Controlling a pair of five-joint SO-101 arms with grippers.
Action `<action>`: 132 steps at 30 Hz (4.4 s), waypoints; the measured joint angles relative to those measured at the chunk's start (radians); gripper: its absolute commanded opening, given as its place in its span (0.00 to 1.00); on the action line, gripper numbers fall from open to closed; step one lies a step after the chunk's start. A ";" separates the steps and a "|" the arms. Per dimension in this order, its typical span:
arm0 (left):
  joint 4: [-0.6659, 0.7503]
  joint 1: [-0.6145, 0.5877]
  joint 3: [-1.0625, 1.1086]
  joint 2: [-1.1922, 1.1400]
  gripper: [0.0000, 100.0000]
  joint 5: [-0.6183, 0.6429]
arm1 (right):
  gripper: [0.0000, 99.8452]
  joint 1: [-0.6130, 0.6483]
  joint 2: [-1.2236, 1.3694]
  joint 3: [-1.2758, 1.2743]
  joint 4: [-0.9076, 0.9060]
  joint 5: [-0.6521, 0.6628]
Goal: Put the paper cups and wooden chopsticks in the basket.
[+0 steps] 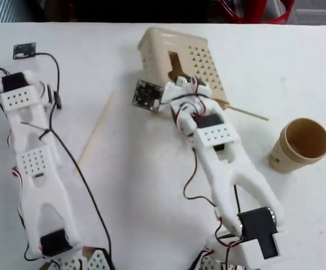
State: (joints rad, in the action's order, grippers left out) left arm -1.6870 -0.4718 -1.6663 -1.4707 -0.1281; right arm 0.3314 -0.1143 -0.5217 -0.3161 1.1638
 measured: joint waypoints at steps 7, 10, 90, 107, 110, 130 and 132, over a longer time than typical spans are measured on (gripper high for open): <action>0.000 0.000 0.000 0.000 0.21 0.000 | 0.02 0.000 0.002 0.295 -0.388 -0.106; 0.000 0.000 0.000 0.000 0.21 0.000 | 0.02 0.000 0.002 0.391 -0.477 -0.175; 0.196 0.327 0.009 0.186 0.21 -0.009 | 0.02 0.080 0.674 1.651 -1.398 -0.617; -0.029 0.529 0.014 0.107 0.21 -0.126 | 0.02 0.097 0.746 1.720 -1.243 -0.618; -0.058 0.528 0.014 0.106 0.21 -0.126 | 0.02 0.097 0.772 1.720 -1.241 -0.618; -0.089 0.344 0.018 0.186 0.21 -0.092 | 0.02 0.147 0.646 1.565 -1.402 -0.594; -0.089 0.324 0.043 0.187 0.21 -0.092 | 0.02 0.166 0.592 1.488 -1.404 -0.592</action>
State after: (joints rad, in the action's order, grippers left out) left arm -1.7760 -0.1481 -1.6233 -1.2835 -0.2202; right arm 0.4971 0.4780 0.9666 -1.7200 0.5715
